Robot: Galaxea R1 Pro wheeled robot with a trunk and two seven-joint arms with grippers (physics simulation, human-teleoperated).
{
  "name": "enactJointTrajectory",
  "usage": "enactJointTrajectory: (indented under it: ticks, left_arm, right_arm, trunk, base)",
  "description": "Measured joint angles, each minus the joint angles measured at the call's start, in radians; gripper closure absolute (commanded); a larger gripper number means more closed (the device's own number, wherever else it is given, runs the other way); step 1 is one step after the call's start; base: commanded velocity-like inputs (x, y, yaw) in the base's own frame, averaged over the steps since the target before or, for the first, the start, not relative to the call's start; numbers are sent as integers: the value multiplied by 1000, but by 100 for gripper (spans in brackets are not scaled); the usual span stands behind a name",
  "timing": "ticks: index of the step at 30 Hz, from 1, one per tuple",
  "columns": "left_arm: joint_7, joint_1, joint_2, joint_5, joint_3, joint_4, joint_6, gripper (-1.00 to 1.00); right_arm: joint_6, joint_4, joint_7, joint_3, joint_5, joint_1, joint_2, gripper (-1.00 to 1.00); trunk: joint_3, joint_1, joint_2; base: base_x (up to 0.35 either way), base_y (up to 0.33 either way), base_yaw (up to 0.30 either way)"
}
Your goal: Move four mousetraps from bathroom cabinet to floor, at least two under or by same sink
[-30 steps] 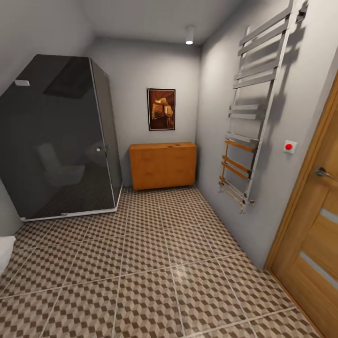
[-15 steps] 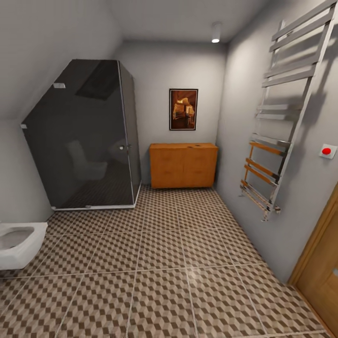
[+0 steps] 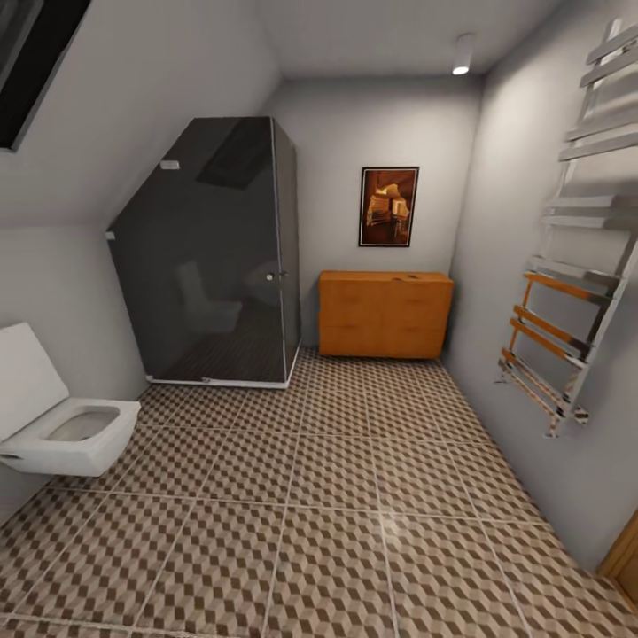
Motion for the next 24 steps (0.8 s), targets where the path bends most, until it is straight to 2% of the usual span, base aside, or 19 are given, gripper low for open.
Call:
enactJointTrajectory:
  ticks: [13,24]
  left_arm:
    - [0,0,0,0,0,0,-1,-100]
    - [0,0,0,0,0,0,-1,-100]
  right_arm:
    - [1,0,5,0,0,0,-1,-100]
    - [1,0,10,-1,-3,0,-6,-100]
  trunk:
    - [0,0,0]
    - [0,0,0]
  base:
    - [0,0,275]
    - [0,0,69]
